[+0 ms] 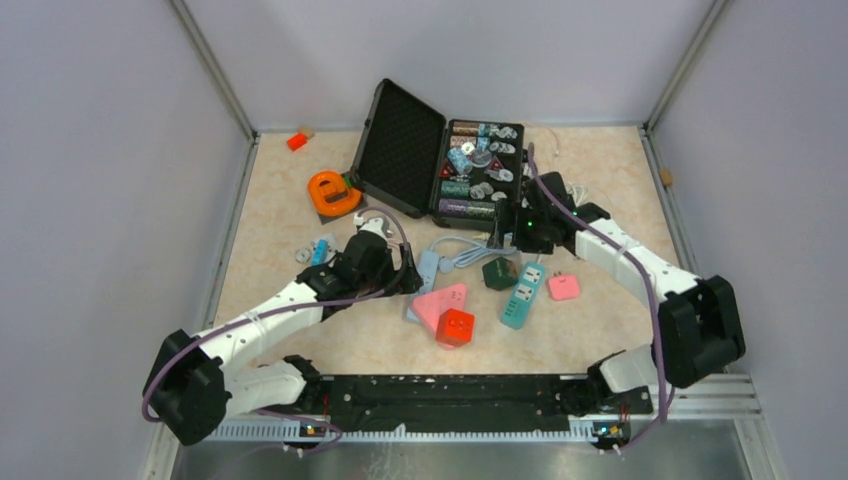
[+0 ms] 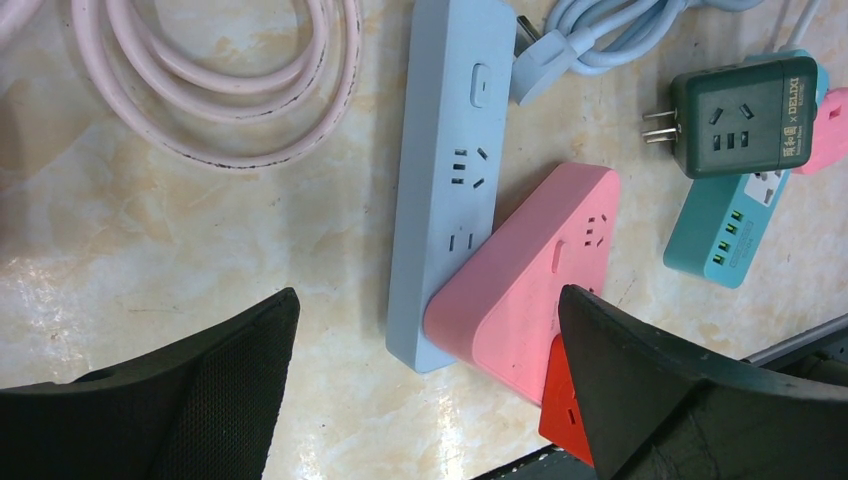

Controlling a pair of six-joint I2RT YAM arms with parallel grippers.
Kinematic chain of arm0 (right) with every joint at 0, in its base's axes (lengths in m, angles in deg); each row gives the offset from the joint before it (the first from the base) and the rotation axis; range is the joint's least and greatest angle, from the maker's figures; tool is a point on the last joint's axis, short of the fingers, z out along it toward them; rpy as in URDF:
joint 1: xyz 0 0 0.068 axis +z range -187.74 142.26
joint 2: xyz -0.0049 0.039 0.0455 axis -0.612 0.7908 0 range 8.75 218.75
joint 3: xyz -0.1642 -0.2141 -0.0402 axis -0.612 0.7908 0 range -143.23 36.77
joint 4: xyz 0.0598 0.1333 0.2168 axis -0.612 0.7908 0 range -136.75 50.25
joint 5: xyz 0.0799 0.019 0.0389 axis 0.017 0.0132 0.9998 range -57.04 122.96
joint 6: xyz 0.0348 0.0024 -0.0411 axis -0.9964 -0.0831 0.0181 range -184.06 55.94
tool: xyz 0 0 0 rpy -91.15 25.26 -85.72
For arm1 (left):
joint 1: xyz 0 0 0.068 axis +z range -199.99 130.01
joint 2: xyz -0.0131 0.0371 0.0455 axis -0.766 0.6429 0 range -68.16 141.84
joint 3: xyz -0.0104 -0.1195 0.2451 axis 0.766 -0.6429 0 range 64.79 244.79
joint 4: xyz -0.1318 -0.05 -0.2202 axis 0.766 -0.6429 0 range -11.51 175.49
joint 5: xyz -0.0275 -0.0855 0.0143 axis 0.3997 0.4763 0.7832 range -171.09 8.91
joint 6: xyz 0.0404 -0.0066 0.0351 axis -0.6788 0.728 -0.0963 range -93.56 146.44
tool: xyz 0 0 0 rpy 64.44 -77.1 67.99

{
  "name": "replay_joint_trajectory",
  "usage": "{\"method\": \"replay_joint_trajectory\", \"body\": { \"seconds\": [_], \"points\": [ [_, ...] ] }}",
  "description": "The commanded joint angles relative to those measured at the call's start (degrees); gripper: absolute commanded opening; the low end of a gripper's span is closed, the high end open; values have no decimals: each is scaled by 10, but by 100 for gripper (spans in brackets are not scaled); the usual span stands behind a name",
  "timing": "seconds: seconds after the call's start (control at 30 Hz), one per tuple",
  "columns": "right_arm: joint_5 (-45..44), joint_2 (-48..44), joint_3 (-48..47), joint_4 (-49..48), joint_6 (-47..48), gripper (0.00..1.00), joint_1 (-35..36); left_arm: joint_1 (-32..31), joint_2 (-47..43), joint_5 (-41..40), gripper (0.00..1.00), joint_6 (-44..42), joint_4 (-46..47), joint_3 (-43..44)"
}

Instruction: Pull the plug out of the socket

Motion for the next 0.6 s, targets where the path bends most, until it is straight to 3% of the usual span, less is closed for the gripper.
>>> {"method": "replay_joint_trajectory", "body": {
  "seconds": [0.0, 0.07, 0.3, 0.57],
  "points": [
    [14, -66, -16, -8, -62, 87, 1, 3, -8, -10, 99, -9, 21, -3],
    [17, -90, 1, -18, -96, 87, 22, 3, -8, -11, 99, -8, 18, -2],
    [-71, -151, 59, -35, -229, 91, 192, 3, -5, 6, 99, 4, 5, 3],
    [-189, -144, 99, -4, -346, 94, 342, 2, 13, 93, 99, 24, 38, -13]
  ]
}}
